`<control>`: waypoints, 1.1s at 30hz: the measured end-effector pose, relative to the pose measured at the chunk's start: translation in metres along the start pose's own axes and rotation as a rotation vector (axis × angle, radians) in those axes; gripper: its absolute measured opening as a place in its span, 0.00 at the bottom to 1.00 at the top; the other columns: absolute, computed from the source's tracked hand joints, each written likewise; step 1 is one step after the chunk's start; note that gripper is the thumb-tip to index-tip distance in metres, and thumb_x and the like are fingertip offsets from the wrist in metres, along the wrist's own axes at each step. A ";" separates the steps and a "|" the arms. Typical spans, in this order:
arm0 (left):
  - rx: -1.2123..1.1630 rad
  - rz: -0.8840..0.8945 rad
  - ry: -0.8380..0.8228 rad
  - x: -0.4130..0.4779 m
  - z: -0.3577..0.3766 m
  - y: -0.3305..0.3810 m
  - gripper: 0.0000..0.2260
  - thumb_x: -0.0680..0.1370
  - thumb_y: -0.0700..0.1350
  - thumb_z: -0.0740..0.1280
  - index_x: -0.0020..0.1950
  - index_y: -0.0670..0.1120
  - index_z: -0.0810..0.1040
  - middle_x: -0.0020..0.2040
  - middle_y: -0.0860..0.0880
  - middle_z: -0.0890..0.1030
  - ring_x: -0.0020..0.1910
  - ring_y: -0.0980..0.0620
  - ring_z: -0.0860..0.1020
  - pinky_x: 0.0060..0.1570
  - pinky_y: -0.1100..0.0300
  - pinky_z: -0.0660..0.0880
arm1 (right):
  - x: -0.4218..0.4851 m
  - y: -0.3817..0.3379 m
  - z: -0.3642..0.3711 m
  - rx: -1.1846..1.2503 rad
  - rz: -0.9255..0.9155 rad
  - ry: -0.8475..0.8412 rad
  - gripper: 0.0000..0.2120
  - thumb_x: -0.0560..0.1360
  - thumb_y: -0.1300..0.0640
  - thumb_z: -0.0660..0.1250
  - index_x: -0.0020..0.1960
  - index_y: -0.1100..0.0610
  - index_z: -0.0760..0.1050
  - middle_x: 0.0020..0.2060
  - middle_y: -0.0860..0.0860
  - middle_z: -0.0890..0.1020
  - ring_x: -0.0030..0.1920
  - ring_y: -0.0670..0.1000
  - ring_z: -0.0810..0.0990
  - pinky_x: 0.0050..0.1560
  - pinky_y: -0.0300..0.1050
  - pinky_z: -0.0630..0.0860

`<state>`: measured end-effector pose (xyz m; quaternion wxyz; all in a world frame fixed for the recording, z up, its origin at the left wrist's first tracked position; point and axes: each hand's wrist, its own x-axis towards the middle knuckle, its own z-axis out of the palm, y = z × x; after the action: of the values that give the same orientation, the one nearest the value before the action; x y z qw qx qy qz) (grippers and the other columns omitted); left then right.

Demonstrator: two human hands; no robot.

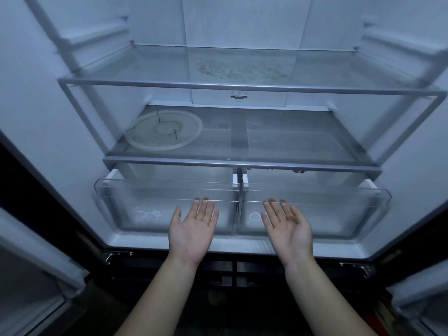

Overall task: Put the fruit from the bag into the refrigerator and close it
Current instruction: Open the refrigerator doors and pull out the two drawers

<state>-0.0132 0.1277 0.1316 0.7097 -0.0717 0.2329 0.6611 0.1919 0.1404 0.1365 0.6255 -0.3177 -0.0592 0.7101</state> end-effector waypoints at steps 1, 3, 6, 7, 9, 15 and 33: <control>0.000 0.003 0.002 -0.003 -0.001 -0.001 0.22 0.80 0.56 0.55 0.64 0.41 0.72 0.65 0.42 0.75 0.64 0.42 0.73 0.66 0.46 0.66 | -0.003 0.001 -0.002 0.003 0.003 -0.006 0.08 0.77 0.56 0.60 0.53 0.57 0.72 0.60 0.59 0.79 0.60 0.57 0.78 0.66 0.54 0.68; 0.000 0.008 0.008 -0.010 -0.004 -0.004 0.21 0.80 0.56 0.55 0.63 0.41 0.73 0.65 0.42 0.75 0.64 0.43 0.73 0.66 0.46 0.66 | -0.009 0.001 -0.007 0.009 0.011 -0.024 0.08 0.77 0.56 0.60 0.54 0.57 0.72 0.60 0.59 0.79 0.60 0.57 0.78 0.67 0.54 0.68; 0.004 0.017 0.020 -0.017 -0.007 -0.006 0.22 0.80 0.56 0.55 0.63 0.41 0.73 0.65 0.42 0.75 0.64 0.42 0.73 0.66 0.46 0.66 | -0.014 0.002 -0.011 0.017 0.029 -0.030 0.09 0.77 0.56 0.59 0.54 0.58 0.72 0.60 0.59 0.79 0.60 0.57 0.78 0.66 0.54 0.69; 0.004 0.019 0.023 -0.019 -0.007 -0.006 0.22 0.81 0.56 0.55 0.64 0.41 0.73 0.65 0.42 0.75 0.64 0.42 0.73 0.66 0.46 0.65 | -0.016 0.002 -0.012 0.021 0.034 -0.035 0.09 0.77 0.56 0.60 0.54 0.58 0.72 0.60 0.60 0.79 0.60 0.57 0.79 0.65 0.54 0.69; 0.000 0.026 0.030 -0.022 -0.008 -0.006 0.21 0.80 0.56 0.55 0.63 0.41 0.73 0.65 0.42 0.74 0.64 0.42 0.73 0.66 0.46 0.65 | -0.021 0.002 -0.013 0.025 0.040 -0.057 0.09 0.76 0.56 0.61 0.54 0.58 0.72 0.59 0.60 0.79 0.59 0.57 0.79 0.66 0.55 0.69; 0.017 0.043 0.043 -0.032 -0.011 -0.011 0.21 0.80 0.55 0.56 0.65 0.42 0.72 0.65 0.42 0.75 0.64 0.42 0.73 0.65 0.45 0.66 | -0.029 0.000 -0.016 0.023 0.052 -0.088 0.16 0.69 0.55 0.65 0.56 0.58 0.71 0.59 0.59 0.79 0.60 0.57 0.78 0.63 0.55 0.72; -0.005 0.043 0.063 -0.057 -0.025 -0.020 0.21 0.81 0.54 0.55 0.67 0.42 0.71 0.62 0.42 0.77 0.64 0.42 0.72 0.67 0.46 0.65 | -0.048 0.000 -0.024 0.030 0.092 -0.041 0.11 0.76 0.56 0.60 0.57 0.59 0.72 0.60 0.60 0.79 0.60 0.58 0.78 0.65 0.55 0.69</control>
<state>-0.0006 0.0640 0.1297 0.6875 -0.0890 0.2550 0.6741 0.2048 0.0884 0.1360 0.5954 -0.2961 -0.0467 0.7455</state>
